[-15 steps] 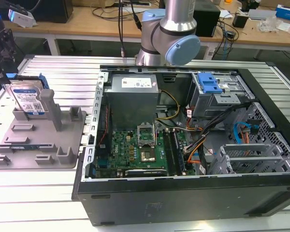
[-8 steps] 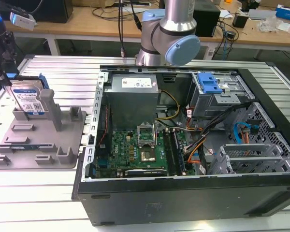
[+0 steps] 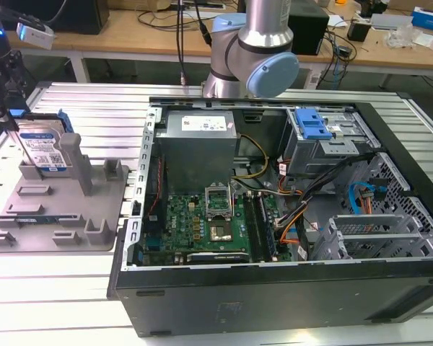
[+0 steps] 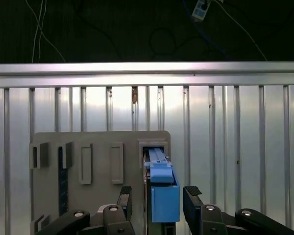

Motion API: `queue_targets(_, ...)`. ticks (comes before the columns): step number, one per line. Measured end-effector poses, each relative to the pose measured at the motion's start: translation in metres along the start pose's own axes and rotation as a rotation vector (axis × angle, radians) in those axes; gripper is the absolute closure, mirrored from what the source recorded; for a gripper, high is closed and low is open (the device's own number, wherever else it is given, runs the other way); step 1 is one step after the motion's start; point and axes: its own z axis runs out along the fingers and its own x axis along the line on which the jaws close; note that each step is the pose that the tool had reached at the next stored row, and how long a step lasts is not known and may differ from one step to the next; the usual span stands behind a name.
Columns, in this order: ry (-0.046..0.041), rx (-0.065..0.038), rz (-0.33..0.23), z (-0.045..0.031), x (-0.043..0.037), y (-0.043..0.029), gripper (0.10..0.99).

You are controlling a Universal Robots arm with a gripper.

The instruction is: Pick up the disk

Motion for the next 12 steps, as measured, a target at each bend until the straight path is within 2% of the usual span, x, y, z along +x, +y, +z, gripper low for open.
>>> queue_targets(12,0.001,0.001,0.0,0.0109,-0.0019,0.0003,0.545)
